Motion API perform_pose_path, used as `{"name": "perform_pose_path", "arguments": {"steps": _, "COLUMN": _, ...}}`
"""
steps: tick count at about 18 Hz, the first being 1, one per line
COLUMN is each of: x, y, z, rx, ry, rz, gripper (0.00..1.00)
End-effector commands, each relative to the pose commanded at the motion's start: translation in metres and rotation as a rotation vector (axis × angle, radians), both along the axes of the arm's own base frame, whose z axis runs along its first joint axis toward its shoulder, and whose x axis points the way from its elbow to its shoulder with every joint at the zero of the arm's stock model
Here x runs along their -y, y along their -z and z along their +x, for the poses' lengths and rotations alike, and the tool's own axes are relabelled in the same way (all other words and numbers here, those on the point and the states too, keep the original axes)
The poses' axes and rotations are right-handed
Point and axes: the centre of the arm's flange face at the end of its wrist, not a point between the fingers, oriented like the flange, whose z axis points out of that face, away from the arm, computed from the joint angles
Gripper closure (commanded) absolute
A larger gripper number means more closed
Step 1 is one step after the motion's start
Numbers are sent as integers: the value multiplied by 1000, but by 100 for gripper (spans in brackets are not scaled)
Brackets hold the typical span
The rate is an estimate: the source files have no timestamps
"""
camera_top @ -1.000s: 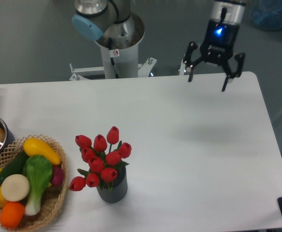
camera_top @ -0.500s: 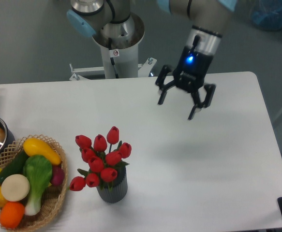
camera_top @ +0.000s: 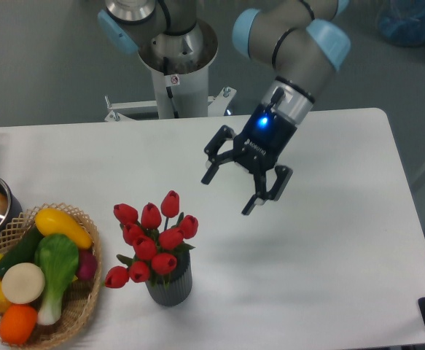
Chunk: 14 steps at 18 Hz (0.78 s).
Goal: Pick up the flowers from the vase
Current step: 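Move the open gripper down toward the red tulip bouquet, then position the open gripper around the tulip stems above the vase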
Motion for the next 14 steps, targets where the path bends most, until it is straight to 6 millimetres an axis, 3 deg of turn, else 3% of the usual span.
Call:
{"name": "perform_pose_path", "arguments": {"steps": 4, "x": -20, "y": 24, "z": 5, "rx": 22, "ry": 43, "rz": -4, "gripper": 0}}
{"name": "perform_pose_path", "arguments": {"steps": 8, "x": -27, "y": 28, "z": 4, "rx": 96, "ry": 60, "rz": 102, "gripper": 0}}
{"name": "perform_pose_path", "arguments": {"steps": 14, "x": -41, "y": 45, "z": 0, "rx": 117, "ry": 77, "rz": 98, "gripper": 0}}
